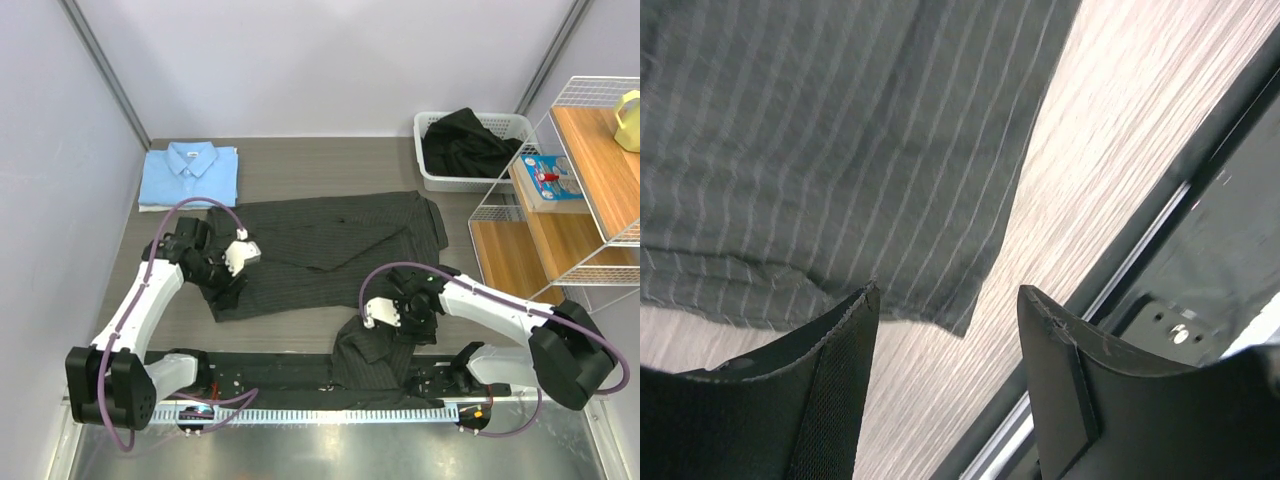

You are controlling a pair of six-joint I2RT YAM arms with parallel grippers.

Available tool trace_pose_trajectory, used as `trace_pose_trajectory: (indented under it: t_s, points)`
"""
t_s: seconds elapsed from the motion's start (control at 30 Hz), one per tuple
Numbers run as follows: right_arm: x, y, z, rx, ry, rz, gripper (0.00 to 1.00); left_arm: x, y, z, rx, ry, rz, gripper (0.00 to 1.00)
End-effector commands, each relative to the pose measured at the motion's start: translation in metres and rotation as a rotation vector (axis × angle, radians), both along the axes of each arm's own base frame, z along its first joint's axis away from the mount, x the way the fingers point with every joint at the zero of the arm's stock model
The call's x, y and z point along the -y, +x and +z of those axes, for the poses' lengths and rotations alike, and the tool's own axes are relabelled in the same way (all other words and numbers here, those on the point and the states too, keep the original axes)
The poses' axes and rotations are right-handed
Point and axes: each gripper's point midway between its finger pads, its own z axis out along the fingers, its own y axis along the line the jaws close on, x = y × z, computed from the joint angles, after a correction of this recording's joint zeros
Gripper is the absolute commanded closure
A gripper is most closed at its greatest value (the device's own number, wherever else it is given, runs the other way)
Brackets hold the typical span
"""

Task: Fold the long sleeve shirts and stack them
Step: Fold the shirt

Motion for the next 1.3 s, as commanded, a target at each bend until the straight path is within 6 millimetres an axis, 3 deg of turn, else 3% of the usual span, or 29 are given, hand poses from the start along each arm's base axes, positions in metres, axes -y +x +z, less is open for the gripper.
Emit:
trace_pose_trajectory:
  t_s: [0.0, 0.03, 0.07, 0.2, 0.37, 0.7, 0.73, 0.8, 0.87, 0.97, 1.27]
  points:
    - [-0.008, 0.017, -0.013, 0.079, -0.011, -0.026, 0.43, -0.016, -0.011, -0.011, 0.022, 0.088, -0.069, 0.42]
    - [-0.007, 0.017, -0.013, 0.084, -0.018, -0.026, 0.48, -0.018, -0.014, -0.013, 0.025, 0.102, -0.099, 0.42]
    - [-0.006, 0.018, -0.014, 0.09, -0.027, -0.022, 0.66, -0.021, -0.016, -0.014, 0.026, 0.119, -0.113, 0.42]
    - [-0.007, 0.02, -0.016, 0.088, -0.042, -0.024, 0.99, -0.033, -0.02, -0.021, 0.063, 0.19, -0.183, 0.42]
    - [-0.01, 0.018, -0.004, 0.094, -0.011, -0.019, 0.99, -0.033, -0.024, -0.035, 0.098, 0.258, -0.289, 0.43]
    - [-0.022, 0.032, 0.04, 0.15, 0.087, -0.064, 0.99, -0.028, -0.025, -0.068, 0.101, 0.366, -0.396, 0.46]
    - [-0.021, 0.033, 0.044, 0.16, 0.091, -0.065, 0.99, -0.03, -0.027, -0.071, 0.095, 0.379, -0.404, 0.48]
    - [-0.018, 0.031, 0.052, 0.179, 0.106, -0.062, 0.99, -0.034, -0.027, -0.073, 0.098, 0.401, -0.41, 0.63]
    - [-0.013, 0.027, 0.056, 0.182, 0.103, -0.063, 0.99, -0.036, -0.027, -0.07, 0.104, 0.409, -0.405, 0.82]
    - [-0.008, 0.024, 0.064, 0.207, 0.107, -0.065, 0.99, -0.037, -0.028, -0.061, 0.128, 0.407, -0.405, 1.0]
    - [0.004, 0.014, 0.101, 0.277, 0.149, -0.081, 0.99, -0.037, -0.045, -0.029, 0.184, 0.368, -0.443, 1.0]
